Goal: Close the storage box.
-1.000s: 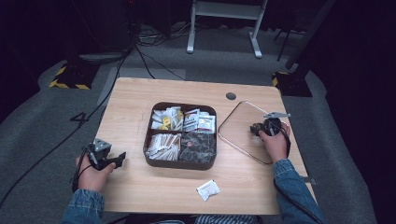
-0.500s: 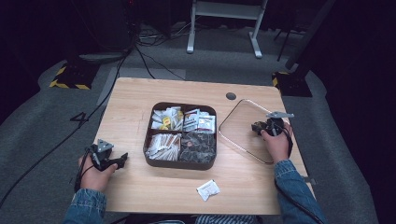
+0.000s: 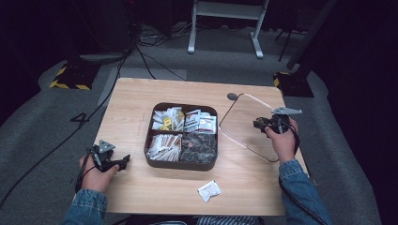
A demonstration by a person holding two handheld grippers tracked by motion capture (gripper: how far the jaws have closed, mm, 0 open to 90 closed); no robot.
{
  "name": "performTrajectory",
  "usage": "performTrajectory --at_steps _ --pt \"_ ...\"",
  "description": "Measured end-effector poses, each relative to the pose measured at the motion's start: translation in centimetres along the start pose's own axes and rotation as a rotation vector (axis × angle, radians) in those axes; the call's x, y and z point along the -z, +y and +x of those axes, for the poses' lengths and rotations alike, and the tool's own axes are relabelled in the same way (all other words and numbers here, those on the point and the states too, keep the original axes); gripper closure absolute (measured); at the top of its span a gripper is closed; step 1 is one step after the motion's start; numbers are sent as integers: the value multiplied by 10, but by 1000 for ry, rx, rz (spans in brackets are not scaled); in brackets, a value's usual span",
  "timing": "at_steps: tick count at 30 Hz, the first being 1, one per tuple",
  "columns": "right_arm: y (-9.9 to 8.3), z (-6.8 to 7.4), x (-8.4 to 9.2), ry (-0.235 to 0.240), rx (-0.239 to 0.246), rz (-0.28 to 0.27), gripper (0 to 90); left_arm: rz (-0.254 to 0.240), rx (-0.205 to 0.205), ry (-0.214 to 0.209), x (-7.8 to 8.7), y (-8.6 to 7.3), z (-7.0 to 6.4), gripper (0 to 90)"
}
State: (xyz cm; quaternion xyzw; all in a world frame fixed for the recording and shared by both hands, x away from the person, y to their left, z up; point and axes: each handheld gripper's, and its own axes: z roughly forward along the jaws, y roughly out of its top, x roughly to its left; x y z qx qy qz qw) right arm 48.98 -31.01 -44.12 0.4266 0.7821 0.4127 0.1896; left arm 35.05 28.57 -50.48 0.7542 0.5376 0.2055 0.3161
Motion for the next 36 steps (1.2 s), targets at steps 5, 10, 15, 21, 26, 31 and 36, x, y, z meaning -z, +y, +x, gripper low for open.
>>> performTrajectory --at_steps 5,10,15,21,26,31,36 --pt "12 11 6 34 34 -2 585 2 -3 2 -1 1 0 198" --pt "28 24 14 66 58 -12 585 10 -9 -11 -1 1 -1 160" --pt "41 42 17 107 80 -29 585 9 -9 -10 -1 1 -1 159" --pt "57 69 14 145 125 -33 585 11 -14 -8 -2 1 0 158" --pt "68 91 8 183 155 -31 585 9 -5 -6 -3 2 0 158" --pt "79 111 -1 230 190 -31 585 8 -5 -5 -3 2 0 158" --pt "88 129 -9 262 216 -25 585 8 -5 -5 -3 2 0 158"
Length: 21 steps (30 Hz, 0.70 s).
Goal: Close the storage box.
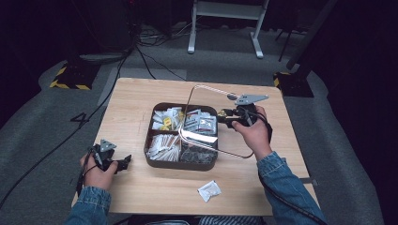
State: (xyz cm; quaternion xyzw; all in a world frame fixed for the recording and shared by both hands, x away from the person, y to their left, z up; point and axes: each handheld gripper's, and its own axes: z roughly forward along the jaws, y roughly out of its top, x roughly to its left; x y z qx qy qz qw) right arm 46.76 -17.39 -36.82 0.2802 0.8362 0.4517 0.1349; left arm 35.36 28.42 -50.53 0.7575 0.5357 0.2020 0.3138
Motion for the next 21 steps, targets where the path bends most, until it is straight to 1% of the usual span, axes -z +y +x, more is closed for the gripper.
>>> performTrajectory --at_steps 9,16,21 --pt "13 21 -24 54 20 -6 585 -1 -1 3 0 0 0 159" --pt "20 34 -51 94 50 18 585 -1 -1 2 0 0 0 159" --pt "21 39 -68 106 59 32 585 -1 -1 2 0 0 0 159"
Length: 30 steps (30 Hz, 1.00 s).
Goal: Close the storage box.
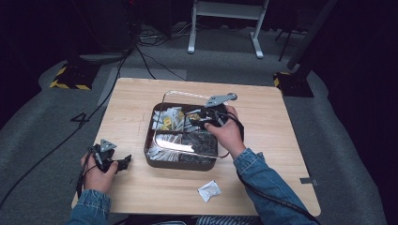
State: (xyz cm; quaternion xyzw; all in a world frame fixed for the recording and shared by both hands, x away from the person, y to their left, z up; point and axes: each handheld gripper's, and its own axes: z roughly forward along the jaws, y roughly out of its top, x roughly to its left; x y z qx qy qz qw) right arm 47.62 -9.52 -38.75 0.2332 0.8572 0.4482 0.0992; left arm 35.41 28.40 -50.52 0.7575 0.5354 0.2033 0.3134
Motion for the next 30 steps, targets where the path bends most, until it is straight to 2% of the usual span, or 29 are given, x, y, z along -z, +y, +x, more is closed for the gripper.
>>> performTrajectory --at_steps 13,22,30 --pt "-8 9 -41 15 16 45 585 0 0 0 0 0 0 159" --pt "-14 14 -56 10 34 70 585 0 0 0 0 0 0 159" --pt "-17 15 -63 13 27 78 585 0 0 0 0 0 0 159"
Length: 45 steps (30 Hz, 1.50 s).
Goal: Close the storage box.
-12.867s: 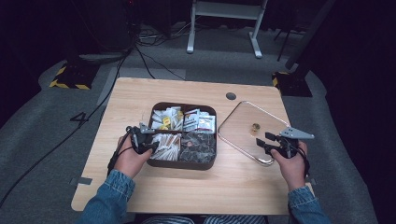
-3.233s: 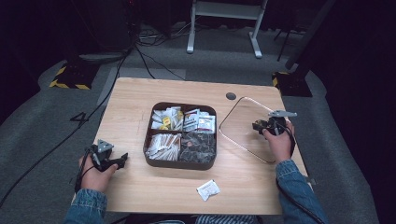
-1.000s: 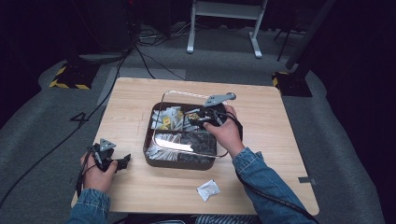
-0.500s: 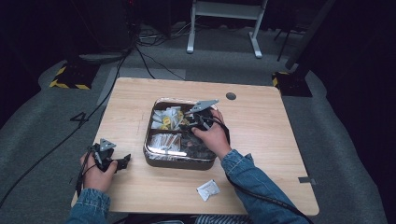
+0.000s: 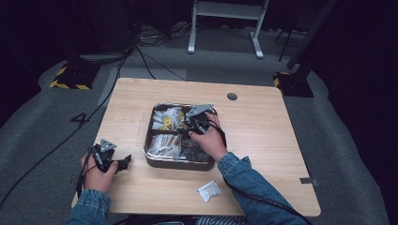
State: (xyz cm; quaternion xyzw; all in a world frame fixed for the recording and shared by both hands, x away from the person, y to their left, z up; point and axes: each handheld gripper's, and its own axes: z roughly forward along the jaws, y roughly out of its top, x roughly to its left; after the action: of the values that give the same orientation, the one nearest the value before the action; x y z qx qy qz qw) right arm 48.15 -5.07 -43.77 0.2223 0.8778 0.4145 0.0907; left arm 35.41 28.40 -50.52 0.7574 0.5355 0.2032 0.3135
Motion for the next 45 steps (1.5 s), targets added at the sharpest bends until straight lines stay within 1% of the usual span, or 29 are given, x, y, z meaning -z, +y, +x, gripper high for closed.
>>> performTrajectory --at_steps 22,28,35,39,45 --pt "-1 0 0 -15 -2 15 584 0 -1 0 0 0 0 159" --pt "1 0 -2 -23 27 31 584 0 -1 0 0 0 0 159" --pt "1 0 -2 -26 31 35 584 0 -1 0 0 0 0 159" --pt "1 -1 -2 -20 30 40 584 0 -2 0 0 0 0 159" --pt "1 3 -2 -36 48 49 583 0 -1 0 0 0 0 160"
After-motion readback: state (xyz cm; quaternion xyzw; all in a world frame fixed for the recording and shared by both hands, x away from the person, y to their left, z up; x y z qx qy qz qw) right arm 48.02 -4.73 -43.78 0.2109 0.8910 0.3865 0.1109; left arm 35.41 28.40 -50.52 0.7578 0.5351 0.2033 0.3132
